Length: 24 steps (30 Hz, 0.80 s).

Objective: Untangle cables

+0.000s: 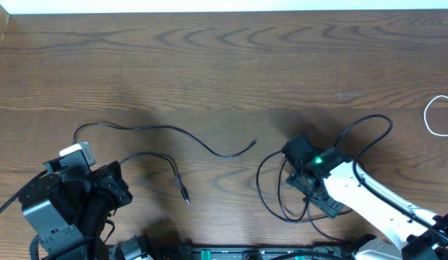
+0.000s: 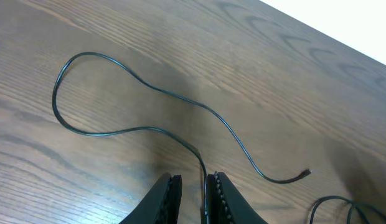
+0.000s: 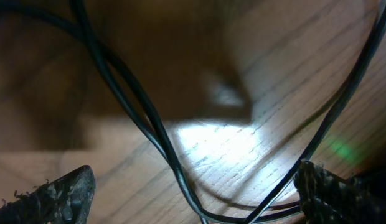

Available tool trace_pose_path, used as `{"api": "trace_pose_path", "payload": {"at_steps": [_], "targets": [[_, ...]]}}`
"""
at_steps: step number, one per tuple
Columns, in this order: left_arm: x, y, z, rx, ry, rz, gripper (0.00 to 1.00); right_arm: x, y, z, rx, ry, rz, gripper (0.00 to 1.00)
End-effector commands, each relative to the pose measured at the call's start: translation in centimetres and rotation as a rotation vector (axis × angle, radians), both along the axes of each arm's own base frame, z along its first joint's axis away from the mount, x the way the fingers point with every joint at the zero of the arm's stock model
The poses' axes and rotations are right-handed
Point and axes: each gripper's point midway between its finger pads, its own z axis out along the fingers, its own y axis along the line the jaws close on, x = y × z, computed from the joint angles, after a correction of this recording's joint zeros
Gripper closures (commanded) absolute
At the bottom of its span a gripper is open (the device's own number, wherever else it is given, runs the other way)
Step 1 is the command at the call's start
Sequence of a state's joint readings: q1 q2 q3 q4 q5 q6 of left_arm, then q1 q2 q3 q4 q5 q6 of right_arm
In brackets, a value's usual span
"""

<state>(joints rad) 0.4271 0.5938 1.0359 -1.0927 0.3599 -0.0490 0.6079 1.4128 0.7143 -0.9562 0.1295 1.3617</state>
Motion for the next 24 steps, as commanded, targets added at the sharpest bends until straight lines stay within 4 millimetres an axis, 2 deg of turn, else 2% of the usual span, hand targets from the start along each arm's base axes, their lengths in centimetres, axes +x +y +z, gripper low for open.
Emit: {"api": "trace_pose_path", "payload": {"at_steps": [1,8,12,24], "targets": [[0.0,0.0,-0.2,0.000,0.006,0.003,0.80,-0.4,0.0,-0.1,-0.008,-0.001,-0.002,0.01],[0.0,0.0,-0.2,0.000,0.007,0.003,0.80,-2.0,0.2,0.0,-0.021,0.034,-0.095,0.01],[0.0,0.0,-0.2,0.000,0.007,0.003,0.80,-2.9,1.1,-0.1,-0.002,0.049,-0.136,0.01],[0.0,0.0,-0.2,0.000,0.006,0.002,0.80,-3.9,1.5,-0.8,0.005,0.054,-0.221,0.01]]}}
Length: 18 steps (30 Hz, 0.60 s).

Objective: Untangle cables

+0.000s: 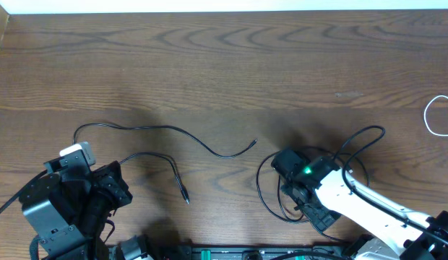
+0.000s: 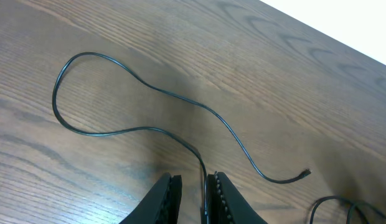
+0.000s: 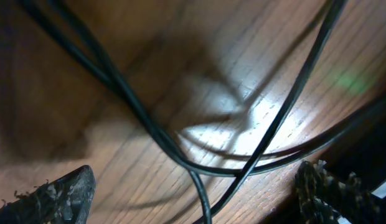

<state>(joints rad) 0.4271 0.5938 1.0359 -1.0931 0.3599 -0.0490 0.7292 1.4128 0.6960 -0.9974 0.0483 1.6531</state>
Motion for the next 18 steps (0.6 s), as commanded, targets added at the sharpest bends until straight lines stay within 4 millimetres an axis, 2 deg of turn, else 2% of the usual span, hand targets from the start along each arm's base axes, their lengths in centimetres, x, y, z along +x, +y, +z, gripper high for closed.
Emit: {"api": "trace_pose_path", "payload": {"at_steps": [1,11,16,18], "targets": [[0.0,0.0,-0.2,0.000,0.006,0.003,0.80,-0.7,-0.5,-0.6,-0.015,0.004,-0.045,0.02],[0.0,0.0,-0.2,-0.003,0.006,0.000,0.80,-1.6,-1.1,-2.3,-0.007,0.011,-0.046,0.05],[0.0,0.0,-0.3,-0.003,0.007,0.000,0.80,-1.7,-1.2,-3.2,0.002,0.001,-0.046,0.26],[0.0,0.0,-0.3,-0.003,0.008,0.000,0.80,-1.6,-1.1,-3.7,0.017,-0.014,-0.044,0.21]]}}
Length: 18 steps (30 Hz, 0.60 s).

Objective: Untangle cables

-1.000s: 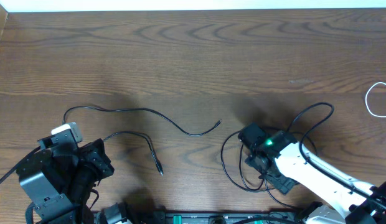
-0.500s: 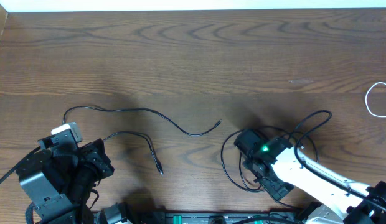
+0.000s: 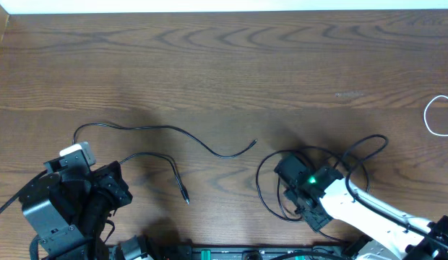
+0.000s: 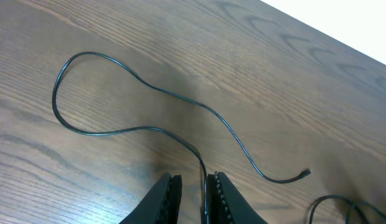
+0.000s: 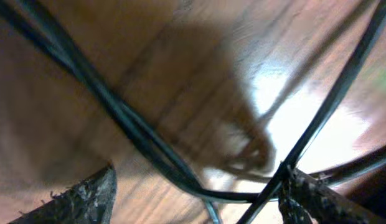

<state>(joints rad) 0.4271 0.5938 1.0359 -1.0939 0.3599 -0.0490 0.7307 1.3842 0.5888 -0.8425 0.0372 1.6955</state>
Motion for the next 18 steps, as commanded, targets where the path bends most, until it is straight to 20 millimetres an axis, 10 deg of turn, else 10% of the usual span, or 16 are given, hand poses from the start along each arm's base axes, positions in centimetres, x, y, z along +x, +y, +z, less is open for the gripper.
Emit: {"api": "trace_pose_path", "payload": {"at_steps": [1,11,18], "targets": [[0.0,0.0,-0.3,-0.003,0.007,0.000,0.80,-1.6,-1.4,-2.2,-0.029,0.031,0.005,0.15],[0.0,0.0,-0.3,-0.003,0.007,0.000,0.80,-1.9,-1.8,-3.6,-0.016,0.006,0.020,0.21],[0.0,0.0,-0.3,-0.003,0.007,0.000,0.80,-0.9,-1.1,-3.7,0.010,-0.033,0.068,0.66]]}}
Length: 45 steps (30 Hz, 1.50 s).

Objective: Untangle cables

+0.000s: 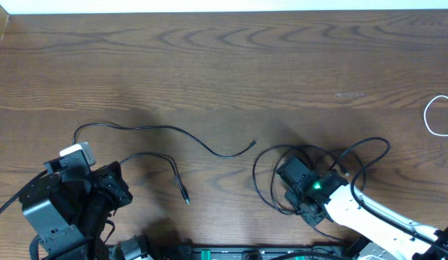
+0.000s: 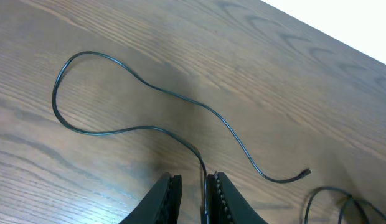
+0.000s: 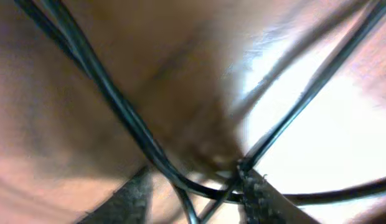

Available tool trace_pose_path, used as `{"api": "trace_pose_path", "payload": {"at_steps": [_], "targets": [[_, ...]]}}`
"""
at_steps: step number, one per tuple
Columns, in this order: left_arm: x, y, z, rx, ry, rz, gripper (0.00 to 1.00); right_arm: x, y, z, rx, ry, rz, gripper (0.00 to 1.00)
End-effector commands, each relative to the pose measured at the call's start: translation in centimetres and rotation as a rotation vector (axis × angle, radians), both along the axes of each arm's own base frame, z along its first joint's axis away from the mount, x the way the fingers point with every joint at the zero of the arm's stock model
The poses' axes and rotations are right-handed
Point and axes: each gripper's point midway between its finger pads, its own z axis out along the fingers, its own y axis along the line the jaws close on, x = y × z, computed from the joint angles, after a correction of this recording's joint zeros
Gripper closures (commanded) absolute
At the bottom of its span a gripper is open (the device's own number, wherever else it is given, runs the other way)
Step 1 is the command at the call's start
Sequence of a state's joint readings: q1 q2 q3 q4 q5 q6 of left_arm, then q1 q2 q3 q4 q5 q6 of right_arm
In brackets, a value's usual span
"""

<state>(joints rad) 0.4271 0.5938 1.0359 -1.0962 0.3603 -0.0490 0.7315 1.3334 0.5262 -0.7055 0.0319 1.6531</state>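
A thin black cable [image 1: 173,130] lies loose on the wooden table, one end near the middle; in the left wrist view this thin black cable [image 2: 193,102] curves away and runs back between the fingers. My left gripper [image 2: 196,196] sits low at the near left, narrowly open, the strand lying on the table in the gap. A thicker black cable bundle [image 1: 256,177] loops at the near right. My right gripper [image 1: 293,177] is down in that bundle; close up, my right gripper [image 3: 193,180] is half closed around crossing strands [image 3: 118,106], blurred.
A white cable loop [image 1: 431,108] lies at the far right edge of the table [image 1: 224,58]. The left arm's base fills the near left corner. A pale wall strip runs along the table's far edge.
The right gripper's fingers have come closer together around the crossing strands. The bundle's left loop has spread a little wider and higher. The left arm and thin cable have not moved.
The right gripper first stood wide open over the bundle, farther back. It then sat nearer and lower in the loops, still wide. After that its fingers narrowed, and now narrower still. The bundle has shifted with it. The left side stayed as it was.
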Motion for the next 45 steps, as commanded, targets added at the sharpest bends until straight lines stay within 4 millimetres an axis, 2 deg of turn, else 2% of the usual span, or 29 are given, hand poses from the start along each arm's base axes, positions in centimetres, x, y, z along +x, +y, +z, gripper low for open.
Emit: {"api": "trace_pose_path", "payload": {"at_steps": [1,2,3,4,11,17,22,26,30,31,33,37,40,43,44,45], "targets": [[0.0,0.0,-0.2,-0.002,0.005,0.000,0.80,-1.9,-2.3,-3.1,-0.080,0.046,0.024,0.72],[0.0,0.0,-0.2,-0.002,0.005,0.000,0.80,-1.8,-2.3,-3.1,-0.081,0.043,0.024,0.79],[0.0,0.0,-0.2,-0.002,0.005,0.000,0.80,-1.6,-2.4,-3.1,-0.088,0.031,0.030,0.92],[0.0,0.0,-0.2,-0.002,0.005,0.000,0.80,-1.3,-2.4,-3.1,-0.093,0.018,0.049,0.99],[0.0,0.0,-0.2,-0.002,0.005,0.000,0.80,1.4,-2.6,-2.8,-0.147,-0.109,0.181,0.99],[0.0,0.0,-0.2,-0.002,0.005,0.001,0.80,4.0,-1.0,-1.7,-0.141,-0.202,0.336,0.99],[0.0,0.0,-0.2,-0.002,0.005,0.000,0.80,7.6,1.1,1.7,-0.170,-0.321,0.526,0.99],[0.0,0.0,-0.2,-0.002,0.005,0.001,0.80,10.8,3.6,6.4,-0.201,-0.445,0.765,0.99],[0.0,0.0,-0.2,-0.002,0.005,0.001,0.80,13.8,4.6,11.6,-0.248,-0.569,0.847,0.99],[0.0,0.0,-0.2,-0.002,0.005,0.001,0.80,15.2,4.2,13.7,-0.287,-0.612,0.842,0.99],[0.0,0.0,-0.2,-0.002,0.006,0.001,0.80,16.7,3.0,15.9,-0.347,-0.650,0.820,0.99],[0.0,0.0,-0.2,-0.002,0.005,0.001,0.80,19.4,-0.3,19.4,-0.454,-0.687,0.746,0.99],[0.0,0.0,-0.2,-0.001,0.005,0.001,0.80,21.4,-4.0,22.1,-0.544,-0.705,0.661,0.99],[0.0,0.0,-0.2,-0.001,0.005,0.001,0.80,23.2,-9.4,25.3,-0.652,-0.717,0.520,0.99],[0.0,0.0,-0.2,-0.001,0.005,0.001,0.80,24.0,-12.8,27.4,-0.704,-0.730,0.436,0.99],[0.0,0.0,-0.2,-0.001,0.005,0.001,0.80,24.2,-14.4,28.2,-0.724,-0.735,0.393,0.99]]}}
